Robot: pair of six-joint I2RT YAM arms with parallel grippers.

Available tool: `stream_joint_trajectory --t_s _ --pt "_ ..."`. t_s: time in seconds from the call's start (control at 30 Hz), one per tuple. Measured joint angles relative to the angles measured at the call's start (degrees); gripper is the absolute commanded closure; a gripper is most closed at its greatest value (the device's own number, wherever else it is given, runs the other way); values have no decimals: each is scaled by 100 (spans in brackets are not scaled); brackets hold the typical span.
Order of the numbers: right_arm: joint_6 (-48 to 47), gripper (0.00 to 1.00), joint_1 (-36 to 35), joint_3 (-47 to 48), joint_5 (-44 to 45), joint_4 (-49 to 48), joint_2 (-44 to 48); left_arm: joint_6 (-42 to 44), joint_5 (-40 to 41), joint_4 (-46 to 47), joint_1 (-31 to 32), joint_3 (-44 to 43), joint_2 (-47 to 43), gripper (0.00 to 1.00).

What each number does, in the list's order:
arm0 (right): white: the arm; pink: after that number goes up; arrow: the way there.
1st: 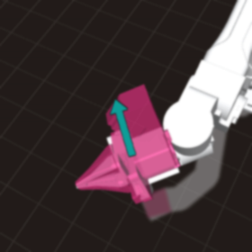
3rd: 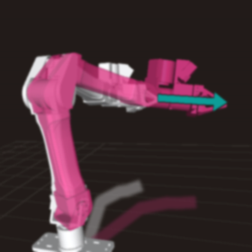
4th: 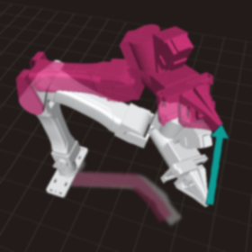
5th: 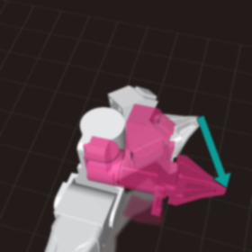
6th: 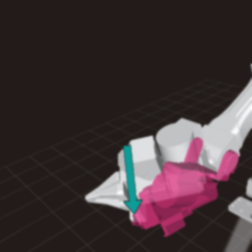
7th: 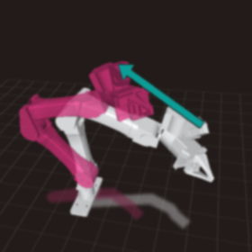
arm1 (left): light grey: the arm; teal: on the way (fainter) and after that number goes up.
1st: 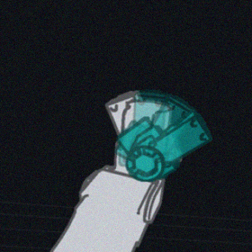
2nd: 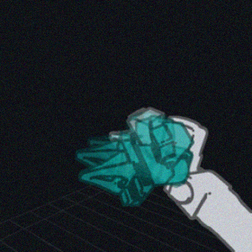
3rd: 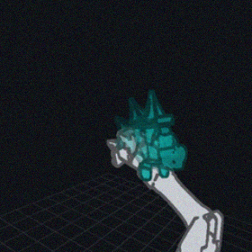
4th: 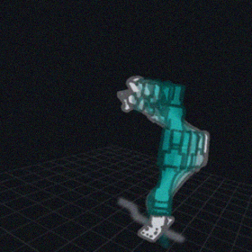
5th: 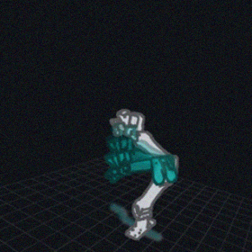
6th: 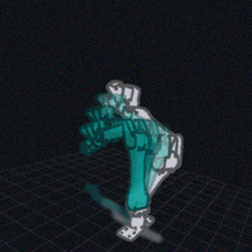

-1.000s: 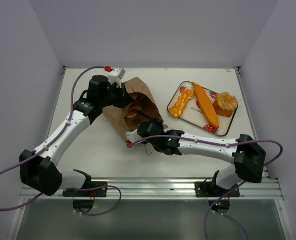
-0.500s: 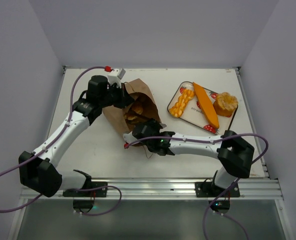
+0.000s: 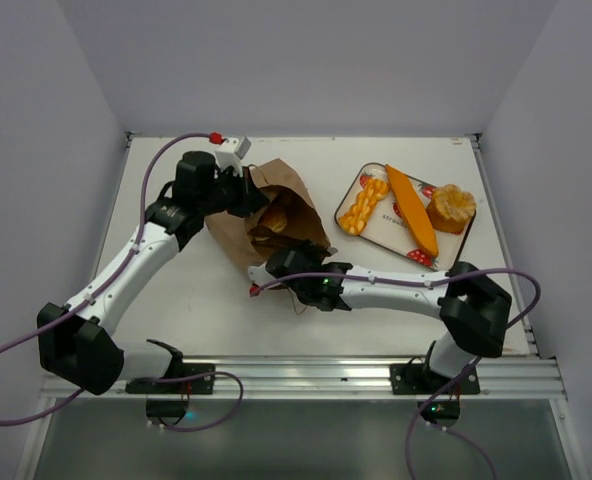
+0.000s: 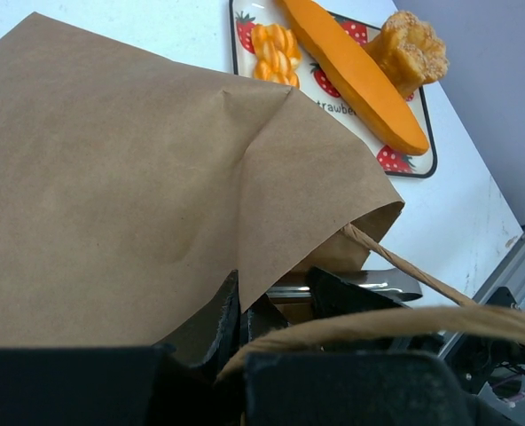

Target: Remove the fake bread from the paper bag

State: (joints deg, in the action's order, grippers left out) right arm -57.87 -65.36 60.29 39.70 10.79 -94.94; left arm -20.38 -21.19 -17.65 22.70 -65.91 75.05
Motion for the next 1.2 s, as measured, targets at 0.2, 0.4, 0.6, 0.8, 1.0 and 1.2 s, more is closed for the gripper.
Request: stream_joint_trajectory --t_s 0.2,0.4,0.6,0.8,1.0,1.2 --pt "343 100 0 2 -407 844 811 48 63 24 0 17 -2 100" --pt "699 100 0 2 -841 1624 1690 107 140 87 0 83 4 100" --pt "855 100 0 -37 -1150 2223 2282 155 149 122 0 214 37 100" --pt "879 100 7 -238 -1598 2883 3060 195 153 227 0 302 63 100" --pt "870 100 238 -531 -2072 3364 3661 197 190 317 0 302 160 100" --pt "872 100 398 -619 -2367 3560 3954 195 190 332 0 302 247 100"
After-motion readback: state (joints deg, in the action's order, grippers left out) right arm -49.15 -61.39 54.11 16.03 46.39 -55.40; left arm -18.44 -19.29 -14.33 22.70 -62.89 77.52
